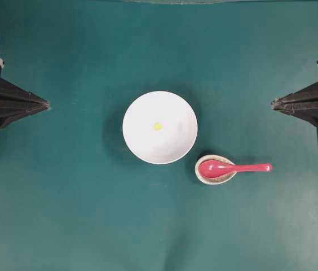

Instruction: Scoop the yellow hexagonal prism block from the bowl with a spoon using the right arm.

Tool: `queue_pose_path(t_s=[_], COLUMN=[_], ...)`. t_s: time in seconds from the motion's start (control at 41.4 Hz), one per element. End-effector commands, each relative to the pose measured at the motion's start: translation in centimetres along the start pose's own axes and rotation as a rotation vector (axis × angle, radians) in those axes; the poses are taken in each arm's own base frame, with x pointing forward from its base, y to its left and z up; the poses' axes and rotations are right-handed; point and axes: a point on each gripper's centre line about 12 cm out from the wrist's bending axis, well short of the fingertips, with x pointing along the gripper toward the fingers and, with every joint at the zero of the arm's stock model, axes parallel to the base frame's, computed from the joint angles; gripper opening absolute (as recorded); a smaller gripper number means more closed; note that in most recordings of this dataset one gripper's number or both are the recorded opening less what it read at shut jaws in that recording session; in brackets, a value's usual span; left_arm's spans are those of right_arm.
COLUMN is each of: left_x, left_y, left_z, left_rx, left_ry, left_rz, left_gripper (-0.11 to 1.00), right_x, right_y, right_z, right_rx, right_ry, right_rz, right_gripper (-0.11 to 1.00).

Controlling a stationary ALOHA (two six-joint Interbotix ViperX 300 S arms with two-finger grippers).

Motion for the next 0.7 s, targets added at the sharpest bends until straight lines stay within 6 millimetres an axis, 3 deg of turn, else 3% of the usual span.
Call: queue_pose_path(t_s=[0.0,0.242,0.314,0.676], left_x=[0.3,0.4,0.3,0.3], left_y=[-0.1,-0.1,-0.1,-0.1], left_z=[1.1,1.0,1.0,1.1], left_rx=[0.003,0.003,0.001,0.001], left_ry=[-0.025,-0.021,-0.023,-0.028], left_rz=[-0.004,-0.004,-0.004,-0.004], left_gripper=[0.03,0.03,0.03,0.03], right_x=[0.1,0.1,0.1,0.4], right_y=[0.0,0.0,0.0,0.0], right_z=[1.1,0.6,0.5,-0.6], right_rx=[0.002,0.002,0.002,0.017], right_ry=[-0.023,0.015,0.029,0.069], right_rz=[0.001,0.001,0.001,-0.001], right_gripper=[0.05,0.44,0.52,0.54])
